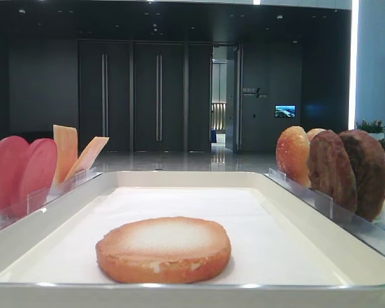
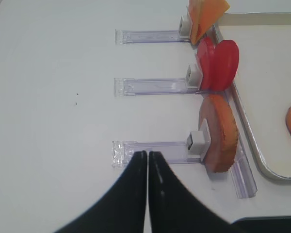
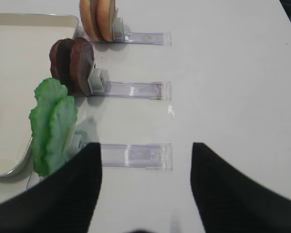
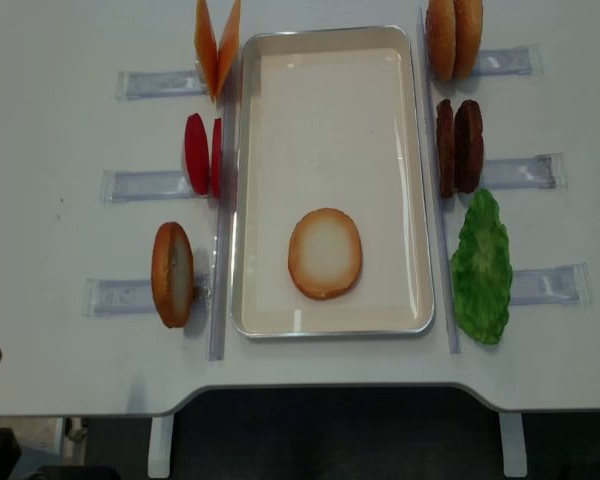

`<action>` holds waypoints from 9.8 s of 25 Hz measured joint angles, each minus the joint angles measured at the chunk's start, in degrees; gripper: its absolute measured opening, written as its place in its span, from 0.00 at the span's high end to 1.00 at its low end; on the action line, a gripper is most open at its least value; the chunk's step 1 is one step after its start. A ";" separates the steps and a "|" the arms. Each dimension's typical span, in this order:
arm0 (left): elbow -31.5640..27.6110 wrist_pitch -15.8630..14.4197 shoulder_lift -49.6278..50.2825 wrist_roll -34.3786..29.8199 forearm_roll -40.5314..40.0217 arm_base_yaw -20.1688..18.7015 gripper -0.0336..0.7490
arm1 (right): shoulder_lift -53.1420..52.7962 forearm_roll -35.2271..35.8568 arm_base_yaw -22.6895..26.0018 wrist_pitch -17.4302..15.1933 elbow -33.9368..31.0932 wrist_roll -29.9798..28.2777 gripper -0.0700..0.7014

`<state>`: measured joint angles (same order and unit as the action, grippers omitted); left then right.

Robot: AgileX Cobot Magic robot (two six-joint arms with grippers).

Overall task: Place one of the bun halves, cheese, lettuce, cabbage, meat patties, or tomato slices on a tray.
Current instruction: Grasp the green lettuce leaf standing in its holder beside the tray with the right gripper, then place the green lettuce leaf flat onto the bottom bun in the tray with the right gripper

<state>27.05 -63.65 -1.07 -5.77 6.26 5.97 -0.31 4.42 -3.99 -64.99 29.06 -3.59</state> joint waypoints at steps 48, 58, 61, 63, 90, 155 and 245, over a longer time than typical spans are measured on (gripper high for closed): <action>0.00 0.00 0.00 0.02 0.05 0.00 0.96 | 54.30 7.15 -0.05 -4.87 25.68 1.97 0.39; 0.00 0.00 0.00 0.02 0.05 0.00 0.96 | 55.21 6.38 -0.05 -4.87 27.53 1.82 0.39; 0.00 0.00 0.00 0.02 0.05 0.00 0.96 | 55.21 6.64 -0.05 -4.87 27.53 3.20 0.39; 0.00 0.00 0.00 0.02 0.05 0.00 0.96 | 55.21 7.93 -0.05 -4.87 27.53 3.90 0.39; 0.00 0.00 0.00 1.15 0.05 0.00 0.96 | 69.12 -3.07 -31.03 -3.19 27.53 26.86 0.39; 0.00 0.00 0.00 1.21 0.05 0.00 0.96 | 79.40 -2.96 -31.03 0.56 24.05 26.91 0.86; 0.00 0.00 0.00 1.21 0.05 0.00 0.96 | 94.54 64.20 -31.32 19.42 29.18 -27.00 0.86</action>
<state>27.05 -63.65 -1.07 -4.57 6.31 5.97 94.24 68.61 -35.31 -45.57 58.24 -30.59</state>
